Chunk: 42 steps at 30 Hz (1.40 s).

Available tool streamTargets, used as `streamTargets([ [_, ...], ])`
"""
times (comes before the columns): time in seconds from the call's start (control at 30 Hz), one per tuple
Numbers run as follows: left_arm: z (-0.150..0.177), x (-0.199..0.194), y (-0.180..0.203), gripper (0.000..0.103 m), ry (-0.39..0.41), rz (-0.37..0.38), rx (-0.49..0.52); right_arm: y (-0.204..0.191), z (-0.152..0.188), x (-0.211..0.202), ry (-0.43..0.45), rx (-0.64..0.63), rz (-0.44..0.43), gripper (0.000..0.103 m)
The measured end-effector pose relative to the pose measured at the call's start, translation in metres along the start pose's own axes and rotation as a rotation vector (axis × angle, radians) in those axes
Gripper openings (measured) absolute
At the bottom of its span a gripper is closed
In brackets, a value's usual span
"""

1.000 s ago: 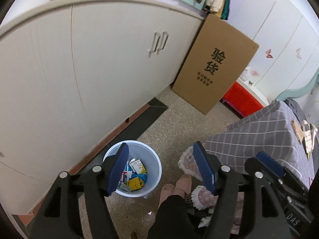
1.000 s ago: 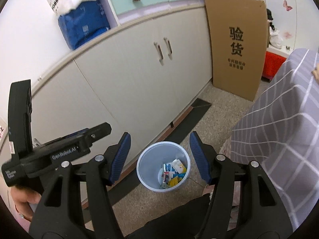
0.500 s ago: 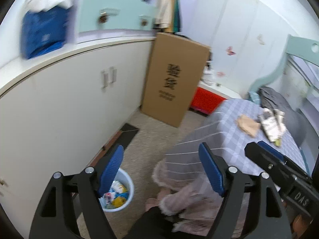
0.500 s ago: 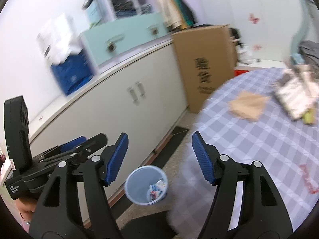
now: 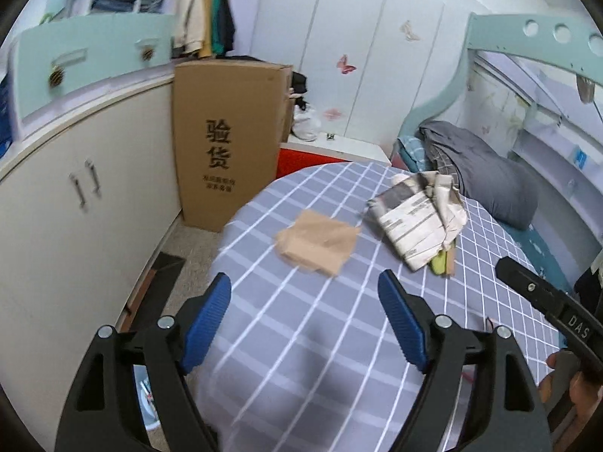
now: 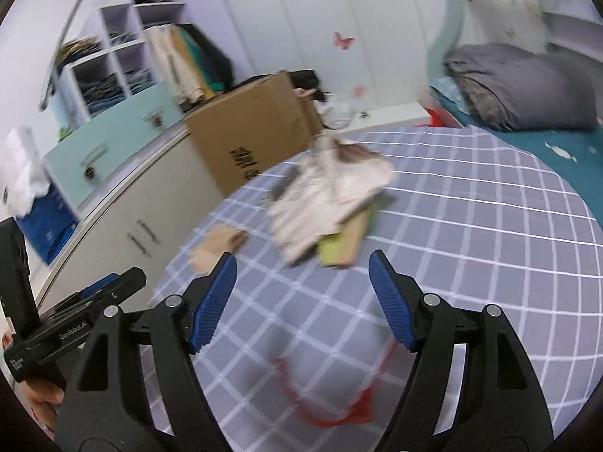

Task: Collect trash
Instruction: 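Move both empty tools back over the table toward the newspaper, then grasp the tan paper bag with the left tool while the right tool grasps the newspaper bundle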

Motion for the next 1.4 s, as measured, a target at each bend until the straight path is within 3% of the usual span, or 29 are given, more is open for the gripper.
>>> streamTargets([
  [0.23, -0.014, 0.054, 0.043, 0.078, -0.050, -0.071, 0.117, 0.036, -0.012, 0.012, -0.007, 0.016, 0.044, 0.077],
  [0.43, -0.023, 0.095, 0.048, 0.078, -0.125, -0.129, 0.156, 0.042, -0.039, 0.034, -0.022, -0.033, 0.050, 0.081],
  [0.53, -0.025, 0.109, 0.045, 0.071, -0.161, -0.127, 0.165, 0.038, -0.056, 0.046, -0.013, -0.079, 0.057, 0.086],
  [0.63, -0.026, 0.120, 0.042, 0.052, -0.213, -0.081, 0.141, 0.031, -0.070, 0.061, 0.001, -0.119, 0.060, 0.086],
  [0.67, -0.027, 0.121, 0.041, 0.042, -0.212, -0.084, 0.148, 0.027, -0.074, 0.067, 0.000, -0.136, 0.057, 0.086],
  [0.7, -0.028, 0.121, 0.041, 0.021, -0.212, -0.082, 0.158, 0.023, -0.076, 0.072, 0.000, -0.149, 0.056, 0.086],
  [0.77, -0.031, 0.121, 0.039, 0.005, -0.220, -0.054, 0.158, 0.016, -0.082, 0.084, -0.004, -0.182, 0.067, 0.086],
  [1.0, -0.047, 0.083, 0.029, 0.004, -0.080, -0.009, 0.108, 0.010, -0.094, 0.118, -0.032, -0.232, 0.127, 0.086],
  [1.03, -0.049, 0.077, 0.027, 0.004, -0.070, -0.002, 0.103, 0.010, -0.095, 0.121, -0.037, -0.238, 0.135, 0.084],
  [1.07, -0.050, 0.074, 0.026, 0.004, -0.067, 0.006, 0.097, 0.009, -0.095, 0.125, -0.053, -0.248, 0.135, 0.069],
  [1.17, -0.050, 0.060, 0.018, 0.004, -0.055, 0.026, 0.078, 0.005, -0.093, 0.131, -0.098, -0.285, 0.182, 0.041],
  [1.27, -0.053, 0.052, 0.012, 0.004, -0.048, 0.038, 0.073, 0.000, -0.093, 0.122, -0.094, -0.305, 0.227, 0.028],
  [1.4, -0.052, 0.040, 0.002, 0.004, -0.041, 0.050, 0.069, -0.010, -0.099, 0.092, -0.033, -0.312, 0.252, 0.027],
])
Point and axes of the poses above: each gripper's, at about its wrist camera, not at the fingertips, and x roughly the way its jaws point, y to its right, z to its underside, the point moved 5 cm from there along x, roughly the way its jaws point, and after that the axes turned 4 degrees about -y, right-handed, at the moved point
